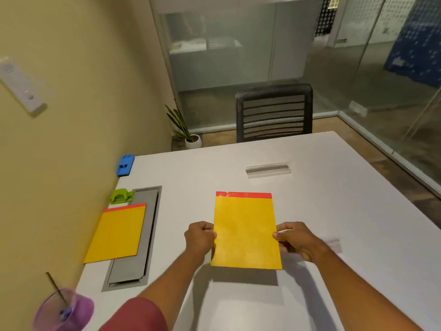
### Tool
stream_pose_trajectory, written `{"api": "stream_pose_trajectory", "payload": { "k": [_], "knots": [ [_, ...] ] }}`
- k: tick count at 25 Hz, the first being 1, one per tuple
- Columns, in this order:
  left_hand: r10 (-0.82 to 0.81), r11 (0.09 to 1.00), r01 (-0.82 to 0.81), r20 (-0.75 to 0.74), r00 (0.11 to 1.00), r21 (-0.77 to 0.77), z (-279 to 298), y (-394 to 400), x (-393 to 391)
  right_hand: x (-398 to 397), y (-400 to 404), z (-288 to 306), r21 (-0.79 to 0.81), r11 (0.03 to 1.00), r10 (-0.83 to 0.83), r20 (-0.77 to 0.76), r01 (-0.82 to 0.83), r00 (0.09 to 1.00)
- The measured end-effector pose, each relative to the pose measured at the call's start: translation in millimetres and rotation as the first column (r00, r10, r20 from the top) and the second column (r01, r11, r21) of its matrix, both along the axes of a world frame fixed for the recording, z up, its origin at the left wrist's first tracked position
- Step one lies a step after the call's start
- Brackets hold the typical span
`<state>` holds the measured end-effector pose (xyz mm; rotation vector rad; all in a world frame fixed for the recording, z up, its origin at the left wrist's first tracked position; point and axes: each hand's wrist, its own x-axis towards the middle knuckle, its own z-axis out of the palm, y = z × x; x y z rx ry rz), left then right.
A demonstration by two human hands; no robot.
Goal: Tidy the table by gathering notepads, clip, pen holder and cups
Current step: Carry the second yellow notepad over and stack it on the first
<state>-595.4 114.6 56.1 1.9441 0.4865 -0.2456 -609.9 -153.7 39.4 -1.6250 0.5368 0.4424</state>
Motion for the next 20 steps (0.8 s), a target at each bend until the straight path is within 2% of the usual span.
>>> {"api": "stream_pose_trajectory", "payload": {
  "k": [6, 14, 16, 18, 20],
  "knots": [
    [0.003, 0.995, -0.008, 0.052, 0.999, 0.099, -10.3, 94.5, -15.9, 9.2, 108.1, -15.8, -0.033, 0.999, 0.024, 0.013, -0.024, 1.000],
    [-0.122, 0.945, 0.097, 0.061, 0.991, 0.313, -33.1, 199.0, -26.4, 25.4, 223.5, -32.2, -0.012, 0.995, 0.097, 0.013, -0.096, 0.995],
    [-0.206, 0.884, 0.155, 0.071, 0.976, 0.441, -40.0, 223.0, -29.1, 31.0, 247.2, -36.2, -0.013, 0.993, 0.122, 0.008, -0.121, 0.993],
    [-0.292, 0.770, 0.186, 0.078, 0.953, 0.610, -43.6, 243.0, -29.0, 36.9, 268.5, -39.3, -0.023, 0.988, 0.151, 0.004, -0.151, 0.988],
    [-0.335, 0.695, 0.201, 0.064, 0.940, 0.691, -44.9, 259.2, -26.5, 43.1, 289.2, -44.1, -0.028, 0.985, 0.172, -0.001, -0.172, 0.985]
  ]
}}
